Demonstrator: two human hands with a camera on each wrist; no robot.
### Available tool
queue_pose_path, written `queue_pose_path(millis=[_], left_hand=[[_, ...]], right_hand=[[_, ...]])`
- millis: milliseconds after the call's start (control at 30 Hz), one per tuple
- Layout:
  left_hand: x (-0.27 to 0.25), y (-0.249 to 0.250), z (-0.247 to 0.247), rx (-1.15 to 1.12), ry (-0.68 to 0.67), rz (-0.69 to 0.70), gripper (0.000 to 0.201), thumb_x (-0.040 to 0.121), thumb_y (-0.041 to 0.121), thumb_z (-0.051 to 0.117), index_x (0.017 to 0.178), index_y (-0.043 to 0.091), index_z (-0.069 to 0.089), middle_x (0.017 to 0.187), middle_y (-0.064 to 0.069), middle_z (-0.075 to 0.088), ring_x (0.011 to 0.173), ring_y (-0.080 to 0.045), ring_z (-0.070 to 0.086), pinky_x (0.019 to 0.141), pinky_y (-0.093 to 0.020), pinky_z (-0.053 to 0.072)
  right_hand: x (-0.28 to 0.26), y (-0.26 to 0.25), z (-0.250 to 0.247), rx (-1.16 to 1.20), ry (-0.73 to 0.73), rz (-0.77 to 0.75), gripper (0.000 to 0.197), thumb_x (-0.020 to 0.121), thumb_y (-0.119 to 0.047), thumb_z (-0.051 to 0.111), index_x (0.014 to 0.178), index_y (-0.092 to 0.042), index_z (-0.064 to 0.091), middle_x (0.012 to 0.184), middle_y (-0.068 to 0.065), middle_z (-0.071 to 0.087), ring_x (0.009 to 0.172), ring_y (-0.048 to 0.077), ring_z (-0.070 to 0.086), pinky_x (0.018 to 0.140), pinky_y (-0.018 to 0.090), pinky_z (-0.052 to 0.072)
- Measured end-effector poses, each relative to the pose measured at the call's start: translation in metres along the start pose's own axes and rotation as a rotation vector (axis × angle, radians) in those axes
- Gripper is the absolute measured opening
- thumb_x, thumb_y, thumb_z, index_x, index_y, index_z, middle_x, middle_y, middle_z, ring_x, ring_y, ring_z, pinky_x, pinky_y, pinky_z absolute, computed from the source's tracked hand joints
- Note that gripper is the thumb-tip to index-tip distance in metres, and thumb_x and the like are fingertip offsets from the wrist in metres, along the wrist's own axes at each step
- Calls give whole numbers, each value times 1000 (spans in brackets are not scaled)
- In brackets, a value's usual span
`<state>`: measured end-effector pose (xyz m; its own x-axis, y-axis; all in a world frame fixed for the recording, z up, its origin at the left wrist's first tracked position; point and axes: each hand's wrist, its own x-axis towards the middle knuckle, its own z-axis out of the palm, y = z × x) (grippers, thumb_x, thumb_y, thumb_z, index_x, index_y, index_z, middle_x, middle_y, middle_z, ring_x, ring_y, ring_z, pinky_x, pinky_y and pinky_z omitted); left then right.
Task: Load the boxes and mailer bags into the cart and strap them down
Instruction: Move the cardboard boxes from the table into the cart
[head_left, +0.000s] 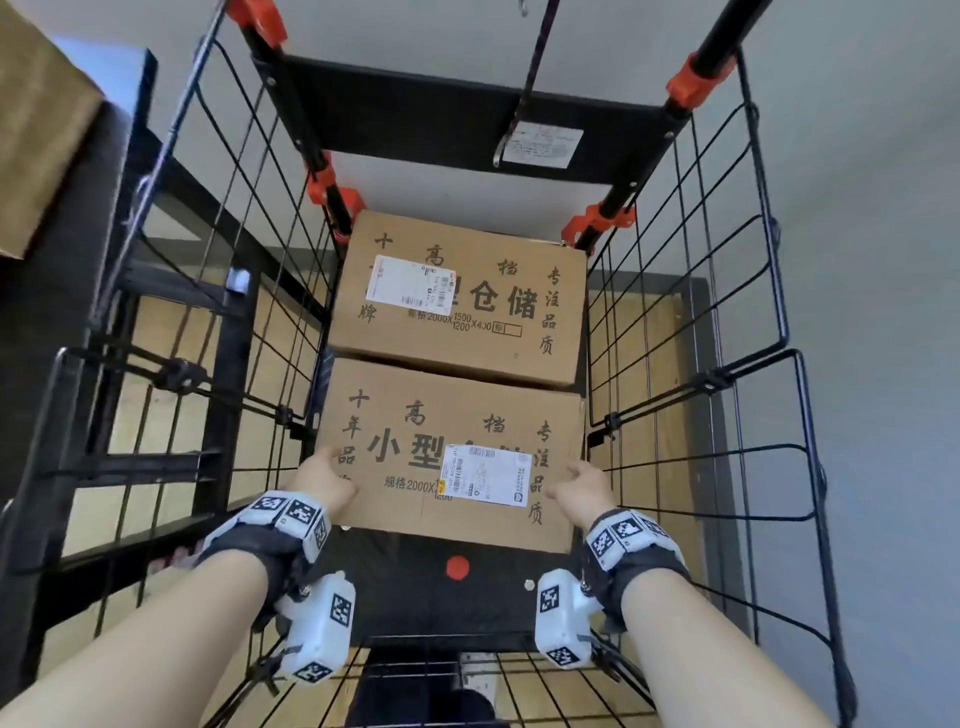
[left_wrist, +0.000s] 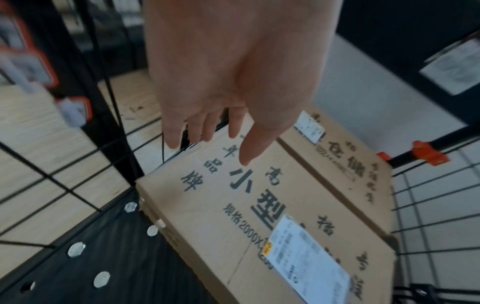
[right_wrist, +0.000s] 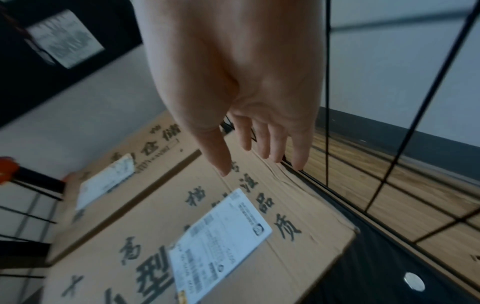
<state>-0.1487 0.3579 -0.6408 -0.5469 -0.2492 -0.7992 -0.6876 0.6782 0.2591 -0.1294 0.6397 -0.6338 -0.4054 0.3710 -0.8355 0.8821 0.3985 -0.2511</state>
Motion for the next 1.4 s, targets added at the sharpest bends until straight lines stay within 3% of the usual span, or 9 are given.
queue_pose_path(millis=[67,167,300,400,567,767,967,1200,1400], left_hand=[[-23,9,-12,19,-10,49,55,86,4,59,138,13,43,132,-14,53,108,-27,57,92,-35,48],[-68,25,-34,36,-11,126,49,87,5,58,134,13,49,134,-8,53,118,-26,54,99,-35,46],[-141,42,-65,65,85,269,38,87,9,57,125,13,55,125,-7,60,111,-24,58,95,-32,48],[-198,47,-90,69,183,351,32,88,9,53,119,16,60,121,-6,63,107,-23,61,93,-34,51],[-290,45,-130,107,302,478,31,87,10,52,116,17,62,118,-6,65,108,-23,61,92,-28,48],[-382,18,-183,119,465,547,31,89,14,52,118,19,61,118,-2,63,108,-20,59,91,-28,47],[-441,-29,-253,93,626,566,30,91,11,47,118,15,60,120,-5,62,110,-23,59,91,-30,48],[-456,-115,-351,88,747,552,29,90,14,50,117,14,61,118,-5,63,109,-21,59,91,-25,45],[-438,-201,-444,74,784,510,22,93,20,48,112,21,59,119,-7,63,109,-25,59,94,-32,47]], right_hand=[[-22,-12,-10,-43,-2,-57,60,88,-9,62,142,-7,38,145,11,44,129,27,46,105,36,39],[-64,-30,-30,-88,13,-167,49,90,-11,60,136,-8,47,136,11,52,120,25,53,97,32,43],[-132,-45,-61,-142,19,-327,43,88,-13,62,131,-7,54,134,9,55,118,22,54,97,30,42],[-186,-55,-82,-222,18,-468,40,89,-15,61,129,-7,57,136,3,54,114,18,56,84,20,38],[-271,-67,-97,-300,29,-673,37,88,-18,64,123,-8,61,133,5,56,119,21,54,97,24,41],[-365,-92,-87,-410,18,-906,33,86,-19,64,118,-9,65,125,7,62,113,24,58,99,34,46],[-455,-134,-52,-411,2,-1087,32,86,-20,65,116,-8,65,116,7,65,106,22,61,95,33,49],[-534,-194,30,-416,11,-1206,34,84,-20,68,115,-7,66,117,8,65,110,22,59,97,30,46],[-579,-246,118,-349,-45,-1157,34,87,-18,65,117,-4,63,100,6,62,92,18,58,78,25,44]])
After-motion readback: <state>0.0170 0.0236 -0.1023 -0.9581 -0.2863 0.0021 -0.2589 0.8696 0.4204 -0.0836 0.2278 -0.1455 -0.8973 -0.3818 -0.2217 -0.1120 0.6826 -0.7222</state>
